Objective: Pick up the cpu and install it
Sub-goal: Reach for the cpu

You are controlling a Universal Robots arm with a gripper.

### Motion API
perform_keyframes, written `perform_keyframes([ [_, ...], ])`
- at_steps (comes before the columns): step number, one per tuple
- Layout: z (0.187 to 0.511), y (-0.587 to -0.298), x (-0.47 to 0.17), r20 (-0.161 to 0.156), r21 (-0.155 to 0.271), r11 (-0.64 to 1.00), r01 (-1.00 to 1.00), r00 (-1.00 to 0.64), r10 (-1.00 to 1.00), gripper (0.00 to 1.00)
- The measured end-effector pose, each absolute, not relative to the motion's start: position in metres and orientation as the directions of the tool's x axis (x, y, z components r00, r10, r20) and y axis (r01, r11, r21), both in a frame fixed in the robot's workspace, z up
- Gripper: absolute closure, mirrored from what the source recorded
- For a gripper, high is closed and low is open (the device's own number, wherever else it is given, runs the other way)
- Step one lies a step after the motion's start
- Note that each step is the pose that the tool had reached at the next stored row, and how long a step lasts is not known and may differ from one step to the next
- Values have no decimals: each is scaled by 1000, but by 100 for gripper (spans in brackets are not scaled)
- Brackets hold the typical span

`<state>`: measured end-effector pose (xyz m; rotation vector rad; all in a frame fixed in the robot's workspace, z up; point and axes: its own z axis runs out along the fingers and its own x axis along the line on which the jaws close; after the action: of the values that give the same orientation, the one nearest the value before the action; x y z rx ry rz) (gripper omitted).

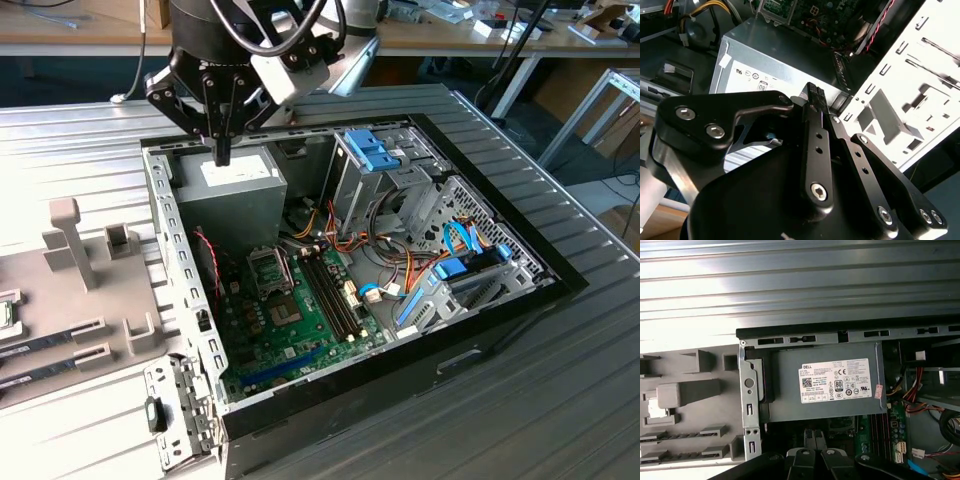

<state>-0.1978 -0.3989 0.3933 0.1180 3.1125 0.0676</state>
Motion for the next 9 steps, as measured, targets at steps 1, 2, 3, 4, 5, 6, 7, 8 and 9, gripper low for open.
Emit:
perform_keyframes([
  [1,393,-399,-198,-24,44,996,75,-997,76,89],
  [2,393,-399,-199,-24,44,996,75,-997,76,89],
  [3,393,-399,-199,-24,44,996,75,-997,76,89],
  [4,393,-399,-199,-24,44,996,75,-997,76,89],
  [5,393,-399,-200,-25,44,996,75,-997,76,89],
  [6,393,-399,-200,-24,44,996,75,-997,76,89],
  [7,393,-399,-201,-24,44,996,75,-997,76,89],
  [8,393,-399,-201,-24,44,996,75,-997,76,89],
  [9,393,-399,-202,-24,44,996,75,-997,76,89],
])
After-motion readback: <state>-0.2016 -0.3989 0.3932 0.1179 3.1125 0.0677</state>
